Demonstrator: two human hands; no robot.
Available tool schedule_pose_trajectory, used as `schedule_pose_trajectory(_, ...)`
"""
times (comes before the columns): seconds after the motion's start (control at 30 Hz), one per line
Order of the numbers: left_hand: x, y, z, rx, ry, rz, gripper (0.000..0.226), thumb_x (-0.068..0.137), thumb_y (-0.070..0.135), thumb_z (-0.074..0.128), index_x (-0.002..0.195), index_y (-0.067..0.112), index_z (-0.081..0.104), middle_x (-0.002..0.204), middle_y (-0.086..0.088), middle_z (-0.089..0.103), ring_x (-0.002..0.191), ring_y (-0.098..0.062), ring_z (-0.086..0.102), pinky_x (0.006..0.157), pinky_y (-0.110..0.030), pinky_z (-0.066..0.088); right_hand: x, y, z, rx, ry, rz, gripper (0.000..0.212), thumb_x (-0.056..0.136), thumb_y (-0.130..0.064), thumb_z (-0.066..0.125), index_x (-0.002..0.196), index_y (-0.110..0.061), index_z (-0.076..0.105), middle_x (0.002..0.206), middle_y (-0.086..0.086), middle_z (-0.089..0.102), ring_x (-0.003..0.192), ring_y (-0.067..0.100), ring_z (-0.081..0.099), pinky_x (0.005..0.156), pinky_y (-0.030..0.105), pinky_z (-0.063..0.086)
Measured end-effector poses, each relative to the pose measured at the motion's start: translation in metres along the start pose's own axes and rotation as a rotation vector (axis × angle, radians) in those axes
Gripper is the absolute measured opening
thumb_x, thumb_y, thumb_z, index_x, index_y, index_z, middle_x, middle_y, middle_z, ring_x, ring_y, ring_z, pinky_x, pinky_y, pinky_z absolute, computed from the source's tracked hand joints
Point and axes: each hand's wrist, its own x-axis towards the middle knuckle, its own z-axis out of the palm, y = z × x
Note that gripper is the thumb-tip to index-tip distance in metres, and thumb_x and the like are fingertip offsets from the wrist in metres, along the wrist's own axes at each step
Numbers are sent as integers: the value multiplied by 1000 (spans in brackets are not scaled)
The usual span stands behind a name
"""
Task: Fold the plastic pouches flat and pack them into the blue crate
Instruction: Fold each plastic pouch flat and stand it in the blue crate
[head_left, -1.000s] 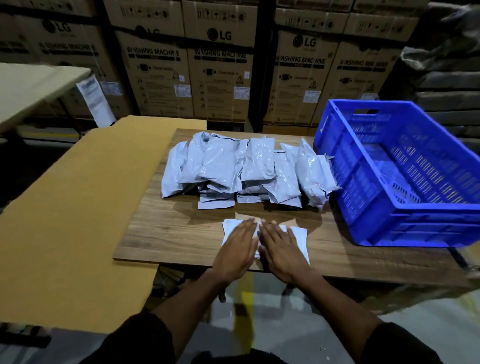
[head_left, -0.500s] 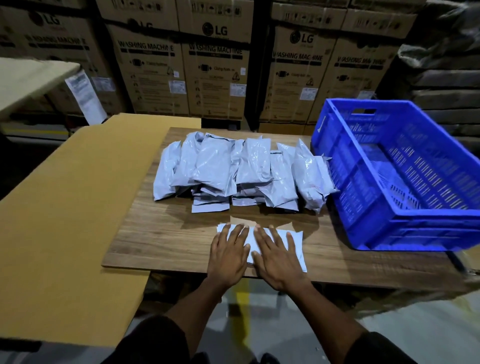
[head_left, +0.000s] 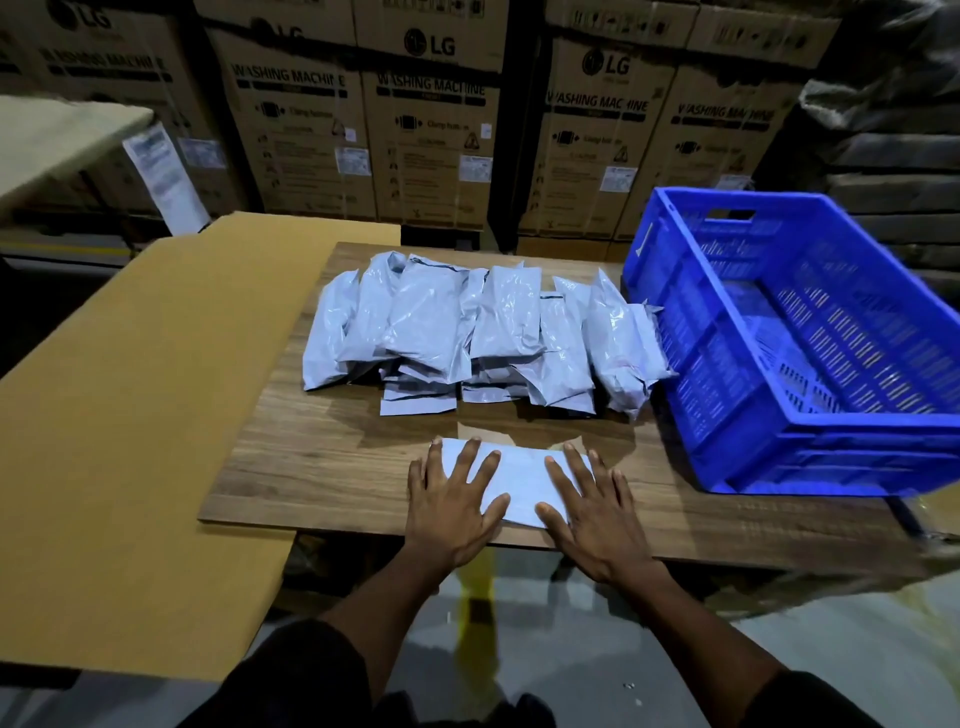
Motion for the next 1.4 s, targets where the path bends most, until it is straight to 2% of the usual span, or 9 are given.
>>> schedule_pose_trajectory(0.23, -6, 2, -6, -24, -81, -57, 70, 95, 70, 14, 155, 40, 34, 166, 6, 26, 149, -45, 20, 113, -67, 21, 5, -4, -15, -116, -57, -62, 77, 96, -72, 11, 159, -28, 15, 168, -2, 1, 154, 29, -4, 117, 62, -4)
schedule_pose_trajectory(0.37, -9, 2, -4, -14, -52, -57, 65, 97, 68, 22, 148, 37, 48, 160, 4, 40, 141, -47, 36, 106, -69, 33, 12, -21, -15, -150, -42, -216, 74, 101, -66, 12, 156, -21, 30, 165, -3, 23, 153, 31, 16, 115, 65, 0)
schedule_pose_trajectory(0.53, -9, -1, -4, -11, -48, -61, 65, 96, 67, 19, 148, 40, 48, 161, 7, 38, 142, -46, 34, 108, -69, 30, 12, -33, -7, -110, -52, -181, 70, 100, -67, 11, 159, -31, 19, 167, -13, 10, 154, 22, 6, 113, 71, 2)
schedule_pose_trajectory(0.67, -10, -1, -12, -12, -126, -69, 83, 84, 72, -4, 157, 46, 24, 169, 14, 11, 152, -40, 8, 116, -63, 12, 14, -32, -15, -42, -106, -181, 77, 95, -75, 16, 159, -34, 7, 167, -16, -2, 153, 18, -5, 114, 67, -1)
schedule_pose_trajectory(0.9, -6, -11, -20, -103, -206, -32, 88, 83, 83, -6, 160, 44, 7, 169, 18, -3, 155, -34, -10, 119, -63, 0, 17, -27, -25, -184, -173, -277, 90, 83, -77, 1, 159, -29, 3, 168, -6, -1, 152, 37, 7, 116, 62, 14)
schedule_pose_trajectory(1.0, -12, -14, -21, -6, -94, 71, 92, 93, 79, 5, 162, 21, 20, 171, -1, 9, 157, -35, -1, 119, -59, 0, 15, -29, -27, -186, -171, -278, 86, 86, -73, -4, 159, -28, 6, 168, -7, -1, 151, 38, 10, 115, 62, 16)
schedule_pose_trajectory(1.1, -17, -17, -13, 149, 18, 201, 78, 94, 65, 50, 145, 6, 50, 155, -14, 46, 145, -34, 40, 118, -55, 28, 14, -30, -29, -161, -157, -287, 93, 84, -75, -17, 159, -27, 9, 168, -10, 2, 150, 39, 15, 113, 61, 21)
schedule_pose_trajectory(1.2, -17, -18, -21, 213, -24, 220, 81, 74, 45, 87, 139, 6, 59, 149, -13, 54, 135, -30, 54, 110, -50, 43, 13, -29, -30, -146, -157, -319, 95, 80, -73, -26, 159, -30, 5, 167, -14, -2, 149, 40, 17, 111, 63, 23)
schedule_pose_trajectory(1.4, -16, -15, -27, 197, 20, 147, 72, 80, 6, 73, 148, 11, 49, 156, -8, 46, 142, -28, 46, 108, -52, 42, 0, -27, -24, -197, -11, -474, 60, 104, -47, 17, 160, -29, 6, 167, -12, -3, 149, 43, 18, 105, 69, 32)
